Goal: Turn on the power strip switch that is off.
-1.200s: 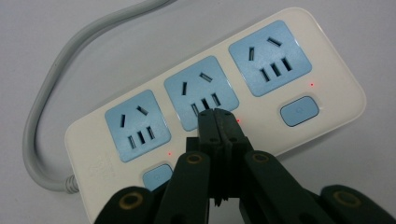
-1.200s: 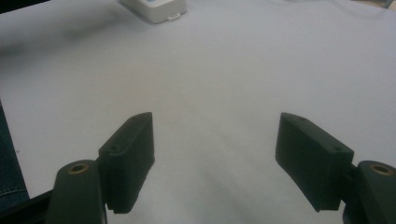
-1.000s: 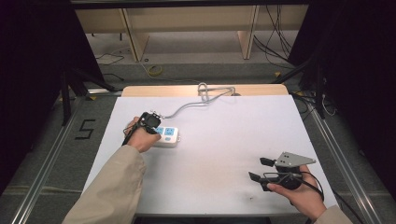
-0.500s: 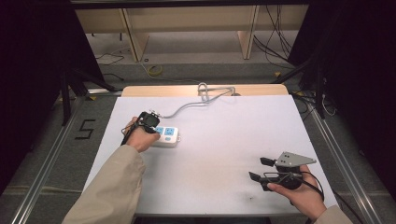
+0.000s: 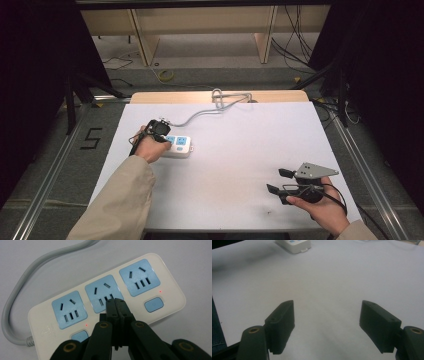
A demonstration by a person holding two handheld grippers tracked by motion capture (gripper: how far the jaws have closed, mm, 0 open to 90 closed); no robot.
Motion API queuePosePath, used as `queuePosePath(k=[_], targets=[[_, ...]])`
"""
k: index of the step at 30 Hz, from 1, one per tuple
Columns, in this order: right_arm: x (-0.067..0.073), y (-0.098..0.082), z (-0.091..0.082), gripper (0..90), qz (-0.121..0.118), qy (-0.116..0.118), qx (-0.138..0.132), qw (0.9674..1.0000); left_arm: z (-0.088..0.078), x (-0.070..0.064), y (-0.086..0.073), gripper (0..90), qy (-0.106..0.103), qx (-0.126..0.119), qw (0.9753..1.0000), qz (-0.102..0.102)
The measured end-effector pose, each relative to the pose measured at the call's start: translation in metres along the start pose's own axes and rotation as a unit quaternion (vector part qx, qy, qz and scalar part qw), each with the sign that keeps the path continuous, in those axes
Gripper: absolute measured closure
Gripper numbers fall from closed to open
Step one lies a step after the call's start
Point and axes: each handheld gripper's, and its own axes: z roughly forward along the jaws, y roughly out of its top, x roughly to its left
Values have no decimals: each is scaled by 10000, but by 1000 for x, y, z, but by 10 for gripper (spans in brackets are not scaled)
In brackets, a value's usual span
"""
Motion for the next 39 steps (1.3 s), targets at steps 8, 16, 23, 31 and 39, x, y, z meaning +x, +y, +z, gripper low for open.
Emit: queuePosePath(k=[8, 16, 23, 31, 39], targets=[[0, 0, 0, 285, 8, -1, -1, 10000, -7, 2, 0, 789, -72, -153, 9996, -214], [0, 0, 0, 285, 4, 5, 1, 10000, -16, 6, -2, 614, -280, -464, 9979, -356], [0, 0, 0, 285, 17, 3, -11, 10000, -17, 6, -3, 467, -369, -667, 9964, -367], [0, 0, 0, 284, 16, 8, -12, 10000, -22, 3, -5, 347, -410, -808, 9954, -302], [0, 0, 0, 283, -4, 15, -8, 10000, -31, -7, -11, 289, -735, -860, 9936, -45]])
